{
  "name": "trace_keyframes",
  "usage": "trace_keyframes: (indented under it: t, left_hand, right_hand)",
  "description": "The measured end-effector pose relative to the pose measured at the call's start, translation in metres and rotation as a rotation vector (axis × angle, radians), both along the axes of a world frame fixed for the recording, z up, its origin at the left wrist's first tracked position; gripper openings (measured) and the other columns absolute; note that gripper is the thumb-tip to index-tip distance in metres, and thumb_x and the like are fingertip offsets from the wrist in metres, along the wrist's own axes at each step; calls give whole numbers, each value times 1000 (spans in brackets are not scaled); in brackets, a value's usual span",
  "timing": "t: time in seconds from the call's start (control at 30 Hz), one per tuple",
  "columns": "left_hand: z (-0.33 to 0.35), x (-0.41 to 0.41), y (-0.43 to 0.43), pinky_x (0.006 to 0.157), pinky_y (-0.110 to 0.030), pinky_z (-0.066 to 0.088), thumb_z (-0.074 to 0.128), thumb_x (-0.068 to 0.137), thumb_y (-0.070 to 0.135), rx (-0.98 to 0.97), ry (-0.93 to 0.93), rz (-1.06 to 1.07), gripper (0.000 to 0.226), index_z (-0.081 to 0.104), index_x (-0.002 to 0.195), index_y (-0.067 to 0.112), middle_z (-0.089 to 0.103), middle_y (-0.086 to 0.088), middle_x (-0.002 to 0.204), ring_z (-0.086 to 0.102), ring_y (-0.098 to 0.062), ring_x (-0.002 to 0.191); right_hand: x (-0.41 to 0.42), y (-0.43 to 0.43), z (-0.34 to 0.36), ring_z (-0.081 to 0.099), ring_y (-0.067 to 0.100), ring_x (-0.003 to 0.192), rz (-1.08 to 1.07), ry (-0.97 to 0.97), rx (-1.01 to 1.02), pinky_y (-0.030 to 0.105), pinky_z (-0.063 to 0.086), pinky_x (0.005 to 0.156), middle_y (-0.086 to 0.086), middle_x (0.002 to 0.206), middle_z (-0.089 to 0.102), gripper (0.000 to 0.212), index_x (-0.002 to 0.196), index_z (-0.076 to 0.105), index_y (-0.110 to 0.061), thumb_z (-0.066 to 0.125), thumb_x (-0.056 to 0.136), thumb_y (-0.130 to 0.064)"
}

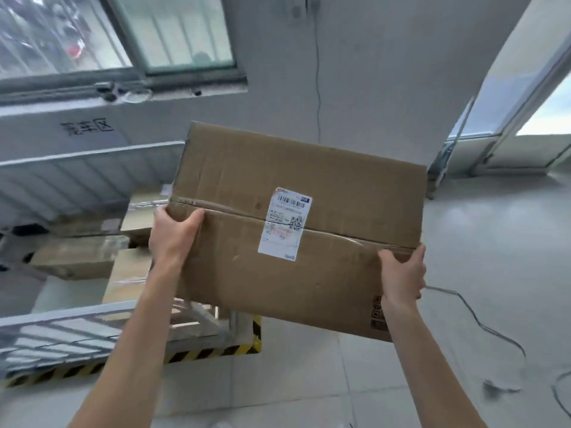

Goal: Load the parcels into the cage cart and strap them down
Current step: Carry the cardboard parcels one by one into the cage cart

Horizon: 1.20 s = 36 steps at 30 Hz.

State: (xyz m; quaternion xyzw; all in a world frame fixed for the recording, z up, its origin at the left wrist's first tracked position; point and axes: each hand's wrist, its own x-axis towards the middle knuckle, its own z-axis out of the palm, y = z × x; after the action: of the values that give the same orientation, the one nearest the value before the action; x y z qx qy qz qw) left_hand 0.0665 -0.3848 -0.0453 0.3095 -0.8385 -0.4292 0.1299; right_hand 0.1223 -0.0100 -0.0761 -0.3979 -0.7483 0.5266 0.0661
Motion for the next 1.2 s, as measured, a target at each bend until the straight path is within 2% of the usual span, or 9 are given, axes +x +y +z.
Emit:
trace_keyframes:
  t: [0.17, 0.3, 0.5, 0.63, 0.7, 0.83, 0.97, 1.1, 1.2]
  left_hand:
    - [41, 45, -153, 98, -40, 46, 65, 62, 66, -1, 89, 178, 86, 49, 130, 16, 65, -7, 124, 61, -30, 116]
    - [58, 85, -274, 103, -44, 47, 66, 57, 66, 15, 137, 270, 93, 49, 131, 11, 65, -11, 124, 61, -32, 116]
    - [69, 139, -414, 98, -44, 50, 66, 63, 63, -50, 149, 445, 81, 51, 128, 16, 66, -5, 115, 63, -32, 110]
    - [65, 152, -492, 98, -46, 50, 67, 66, 61, -45, 155, 509, 77, 50, 127, 18, 63, -1, 110, 62, -30, 108]
    - [61, 151, -529, 95, -42, 50, 67, 67, 61, -42, 166, 526, 68, 49, 121, 24, 60, 3, 105, 61, -27, 103]
    - [55, 131, -601, 92, -38, 49, 68, 69, 57, -34, 202, 525, 59, 45, 114, 28, 60, 6, 99, 59, -23, 98]
    - [43, 92, -686, 96, -42, 48, 65, 78, 53, -33, 204, 533, 49, 45, 115, 28, 64, 5, 106, 61, -24, 103]
    - [21, 53, -766, 99, -42, 46, 64, 85, 45, -32, 170, 522, 46, 49, 121, 20, 63, 3, 107, 59, -25, 106]
    - [-4, 35, -818, 100, -39, 46, 65, 89, 41, -4, 127, 531, 54, 51, 133, 12, 64, 2, 115, 60, -22, 108]
  right_hand:
    - [-28, -147, 27, 40, 35, 138, 180, 120, -33, 60, 28, 115, 6, 155, 40, 80, 156, 22, -31, 65, 89, -31]
    - [-36, -270, 30, 29, 31, 146, 310, 205, -73, 57, 22, 119, 3, 161, 30, 82, 158, 17, -30, 64, 91, -28]
    - [-38, -424, 27, 25, 29, 148, 470, 203, -187, 54, 22, 120, -2, 162, 27, 85, 157, 16, -36, 62, 86, -30]
    - [-51, -508, 29, 39, 27, 140, 538, 234, -232, 43, 31, 115, -2, 153, 42, 87, 154, 25, -36, 62, 76, -33]
    - [-65, -548, 25, 45, 26, 137, 576, 249, -259, 48, 35, 115, -2, 149, 48, 89, 153, 28, -34, 61, 71, -35]
    - [-99, -627, 13, 36, 18, 144, 589, 264, -314, 46, 30, 119, -6, 156, 39, 93, 155, 25, -33, 62, 70, -39]
    - [-145, -721, -12, 51, 19, 125, 558, 303, -331, 42, 37, 114, -4, 137, 55, 73, 144, 43, -34, 63, 73, -32]
    - [-179, -803, -42, 43, 12, 135, 545, 217, -402, 31, 33, 113, -5, 154, 42, 87, 155, 30, -28, 63, 74, -33]
    - [-191, -851, -62, 39, 23, 141, 555, 105, -395, 46, 30, 119, -6, 154, 42, 94, 155, 26, -32, 63, 69, -41]
